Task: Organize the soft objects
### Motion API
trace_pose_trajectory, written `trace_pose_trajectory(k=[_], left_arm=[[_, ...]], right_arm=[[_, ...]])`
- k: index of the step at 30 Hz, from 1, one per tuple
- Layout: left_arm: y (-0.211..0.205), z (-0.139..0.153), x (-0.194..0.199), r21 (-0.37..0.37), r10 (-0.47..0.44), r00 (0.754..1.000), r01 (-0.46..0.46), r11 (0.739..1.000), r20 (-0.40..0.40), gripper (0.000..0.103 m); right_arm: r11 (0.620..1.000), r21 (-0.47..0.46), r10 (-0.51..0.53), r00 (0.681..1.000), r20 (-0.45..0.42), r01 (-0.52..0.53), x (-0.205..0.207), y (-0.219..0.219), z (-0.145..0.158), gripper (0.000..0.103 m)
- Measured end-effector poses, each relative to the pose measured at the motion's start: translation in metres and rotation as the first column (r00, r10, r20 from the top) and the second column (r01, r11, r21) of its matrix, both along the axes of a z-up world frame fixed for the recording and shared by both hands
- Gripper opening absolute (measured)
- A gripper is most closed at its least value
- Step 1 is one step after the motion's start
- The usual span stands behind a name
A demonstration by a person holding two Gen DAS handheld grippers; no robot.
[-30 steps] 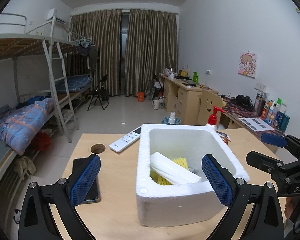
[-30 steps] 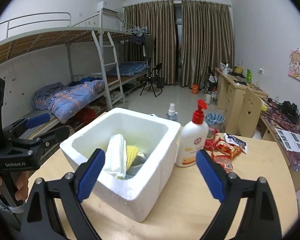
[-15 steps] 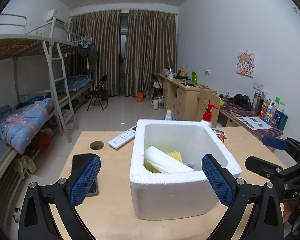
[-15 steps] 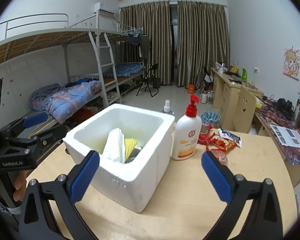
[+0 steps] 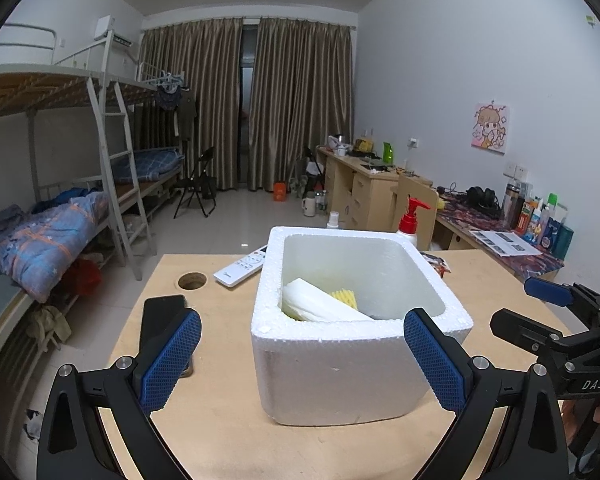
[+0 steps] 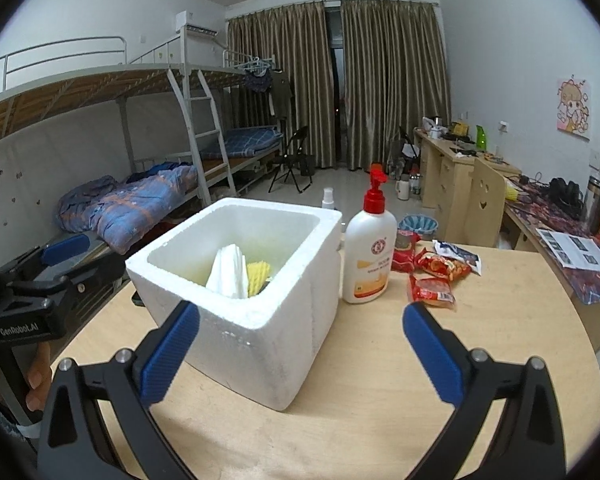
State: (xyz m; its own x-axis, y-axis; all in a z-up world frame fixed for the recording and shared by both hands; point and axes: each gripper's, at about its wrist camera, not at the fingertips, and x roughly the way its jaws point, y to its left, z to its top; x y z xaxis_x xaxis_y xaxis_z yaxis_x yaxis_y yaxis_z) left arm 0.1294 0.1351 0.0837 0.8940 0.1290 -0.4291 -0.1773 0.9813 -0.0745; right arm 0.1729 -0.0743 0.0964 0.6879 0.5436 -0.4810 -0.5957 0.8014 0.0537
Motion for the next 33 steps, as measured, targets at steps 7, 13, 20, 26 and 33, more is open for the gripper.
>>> trace_pose_trajectory(k=[7,13,20,26,33], left_arm=[[-0.006,-0.001,-0.004,0.003,-0.002,1.000,0.002,1.000,0.001,0.101],[-0.014,0.008,-0.017,0.006,-0.004,0.999,0.004,1.000,0.036,0.101],[-0.025,0.024,-0.043,0.031,-0.016,0.996,0.014,0.999,0.086,0.101],[-0.035,0.032,-0.068,0.044,-0.021,0.993,0.016,0.999,0.118,0.101],[-0.039,0.040,-0.096,0.050,-0.012,0.989,0.004,0.999,0.150,0.101]], right_arm=[[1.000,0.008,-0.012,1.000,0.001,0.012,-0.003,-0.001,-0.004,0.103],[0.999,0.037,-0.024,0.999,0.035,0.023,-0.014,-0.011,0.003,0.103],[0.997,0.067,-0.032,0.996,0.078,0.027,-0.032,-0.024,0.017,0.103],[0.997,0.072,-0.033,0.993,0.111,0.025,-0.052,-0.029,0.025,0.103],[0.997,0.078,-0.029,0.987,0.160,0.017,-0.080,-0.033,0.034,0.103]])
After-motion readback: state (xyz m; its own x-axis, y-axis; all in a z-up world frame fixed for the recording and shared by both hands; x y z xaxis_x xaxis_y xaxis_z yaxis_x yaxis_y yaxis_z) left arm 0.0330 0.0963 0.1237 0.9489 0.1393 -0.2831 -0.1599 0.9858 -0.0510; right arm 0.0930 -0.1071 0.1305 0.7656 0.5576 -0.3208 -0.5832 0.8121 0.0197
